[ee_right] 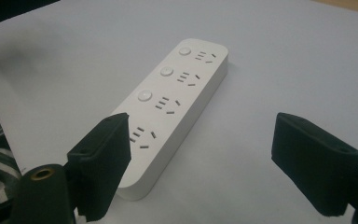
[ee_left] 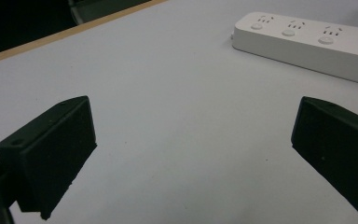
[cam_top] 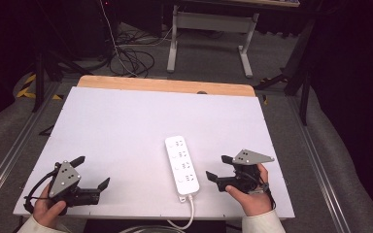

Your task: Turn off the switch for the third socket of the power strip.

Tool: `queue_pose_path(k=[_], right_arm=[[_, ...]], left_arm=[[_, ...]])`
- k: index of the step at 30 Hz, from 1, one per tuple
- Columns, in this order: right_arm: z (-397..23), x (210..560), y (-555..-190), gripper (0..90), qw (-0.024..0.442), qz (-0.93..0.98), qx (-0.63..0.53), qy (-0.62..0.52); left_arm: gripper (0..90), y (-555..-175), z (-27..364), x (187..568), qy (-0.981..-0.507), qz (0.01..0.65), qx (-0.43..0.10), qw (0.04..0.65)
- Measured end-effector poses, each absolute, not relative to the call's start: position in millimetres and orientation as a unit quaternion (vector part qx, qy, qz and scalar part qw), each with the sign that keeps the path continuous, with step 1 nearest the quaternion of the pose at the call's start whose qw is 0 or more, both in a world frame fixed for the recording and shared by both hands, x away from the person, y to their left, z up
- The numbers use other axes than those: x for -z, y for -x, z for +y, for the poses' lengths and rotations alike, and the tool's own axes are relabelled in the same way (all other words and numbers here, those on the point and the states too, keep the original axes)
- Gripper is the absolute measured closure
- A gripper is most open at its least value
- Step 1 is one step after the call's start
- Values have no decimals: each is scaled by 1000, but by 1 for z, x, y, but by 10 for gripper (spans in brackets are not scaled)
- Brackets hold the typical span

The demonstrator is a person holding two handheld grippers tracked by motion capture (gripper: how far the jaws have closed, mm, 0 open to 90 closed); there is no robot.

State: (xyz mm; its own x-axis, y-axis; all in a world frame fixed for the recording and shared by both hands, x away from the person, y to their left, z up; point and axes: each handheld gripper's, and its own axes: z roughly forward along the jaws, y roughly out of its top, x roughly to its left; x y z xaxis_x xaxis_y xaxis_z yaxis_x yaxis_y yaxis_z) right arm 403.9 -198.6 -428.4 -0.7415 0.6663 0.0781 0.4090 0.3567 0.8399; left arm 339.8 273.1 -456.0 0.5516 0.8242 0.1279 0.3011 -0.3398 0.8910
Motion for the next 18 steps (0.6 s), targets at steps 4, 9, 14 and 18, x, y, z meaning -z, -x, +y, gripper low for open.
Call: queue_pose_path(k=[4, 9, 14, 18], right_arm=[[-206, 437, -401, 193, 154, 813, -459, -323], [-218, 452, -399, 193, 154, 806, -473, -320], [-227, 465, -396, 180, 152, 801, -488, -312], [-231, 473, -393, 180, 151, 806, -475, -318]], left_arm=[[2, -339, 274, 455, -761, 369, -297, 443], [1, -339, 274, 455, -762, 365, -298, 445], [1, -338, 275, 456, -761, 358, -300, 451], [2, -338, 276, 456, -760, 359, -298, 453]])
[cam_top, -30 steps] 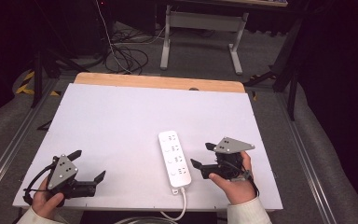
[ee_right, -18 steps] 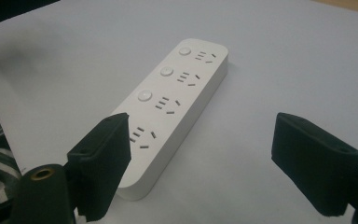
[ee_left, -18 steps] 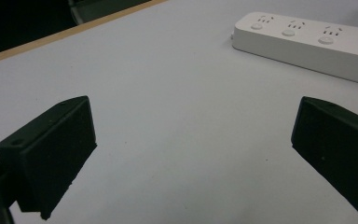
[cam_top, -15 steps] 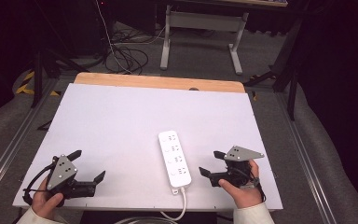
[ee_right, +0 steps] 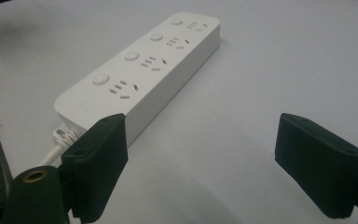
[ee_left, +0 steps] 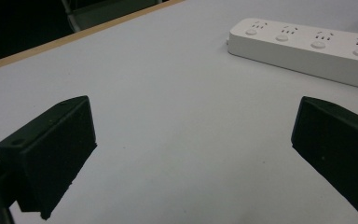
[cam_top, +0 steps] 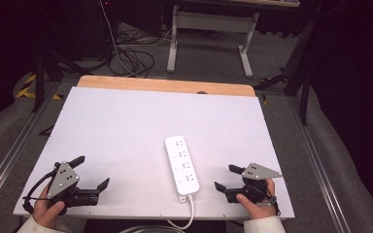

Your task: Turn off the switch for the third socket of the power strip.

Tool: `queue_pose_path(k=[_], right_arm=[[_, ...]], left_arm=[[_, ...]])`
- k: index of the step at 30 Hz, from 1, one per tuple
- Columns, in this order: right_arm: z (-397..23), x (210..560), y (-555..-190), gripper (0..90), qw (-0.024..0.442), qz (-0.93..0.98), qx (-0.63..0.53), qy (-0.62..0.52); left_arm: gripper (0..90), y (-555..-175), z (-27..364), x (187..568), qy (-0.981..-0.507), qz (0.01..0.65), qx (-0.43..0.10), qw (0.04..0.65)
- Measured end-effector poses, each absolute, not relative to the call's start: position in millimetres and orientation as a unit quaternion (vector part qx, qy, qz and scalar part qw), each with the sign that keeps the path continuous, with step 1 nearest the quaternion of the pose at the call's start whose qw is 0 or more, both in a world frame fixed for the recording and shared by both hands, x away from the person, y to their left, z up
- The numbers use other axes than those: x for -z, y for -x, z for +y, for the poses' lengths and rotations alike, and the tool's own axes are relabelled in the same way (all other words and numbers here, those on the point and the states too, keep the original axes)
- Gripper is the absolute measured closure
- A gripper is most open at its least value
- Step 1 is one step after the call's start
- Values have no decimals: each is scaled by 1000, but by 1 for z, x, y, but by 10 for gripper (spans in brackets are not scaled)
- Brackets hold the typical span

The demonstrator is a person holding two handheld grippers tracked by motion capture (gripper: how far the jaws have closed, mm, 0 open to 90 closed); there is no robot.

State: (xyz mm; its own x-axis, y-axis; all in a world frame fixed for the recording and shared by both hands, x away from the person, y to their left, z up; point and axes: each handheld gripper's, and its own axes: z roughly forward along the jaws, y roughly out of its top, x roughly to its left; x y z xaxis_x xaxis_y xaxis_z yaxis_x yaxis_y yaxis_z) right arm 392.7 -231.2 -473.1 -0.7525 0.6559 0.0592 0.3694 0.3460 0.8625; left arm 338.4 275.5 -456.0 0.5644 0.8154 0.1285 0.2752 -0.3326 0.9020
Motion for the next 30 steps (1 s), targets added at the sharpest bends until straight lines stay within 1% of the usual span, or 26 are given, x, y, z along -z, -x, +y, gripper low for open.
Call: queue_pose_path(k=[9, 12, 15, 18, 21, 25, 30], right_arm=[[-235, 488, -387, 180, 160, 814, -449, -331], [-236, 487, -386, 180, 162, 812, -451, -333], [-237, 485, -387, 181, 175, 805, -456, -335], [-237, 483, -386, 198, 184, 802, -462, -330], [-238, 482, -385, 199, 186, 800, -465, -329], [-238, 483, -385, 189, 188, 807, -456, -327], [-239, 483, -385, 185, 195, 809, -449, -326]], left_arm=[[2, -338, 278, 459, -761, 358, -302, 448], [1, -339, 278, 459, -760, 359, -303, 449], [1, -340, 277, 459, -757, 368, -304, 446], [2, -341, 278, 459, -752, 375, -302, 449], [1, -341, 279, 459, -749, 378, -302, 452], [2, -341, 280, 461, -747, 372, -314, 452], [2, -342, 280, 462, -756, 357, -319, 447]])
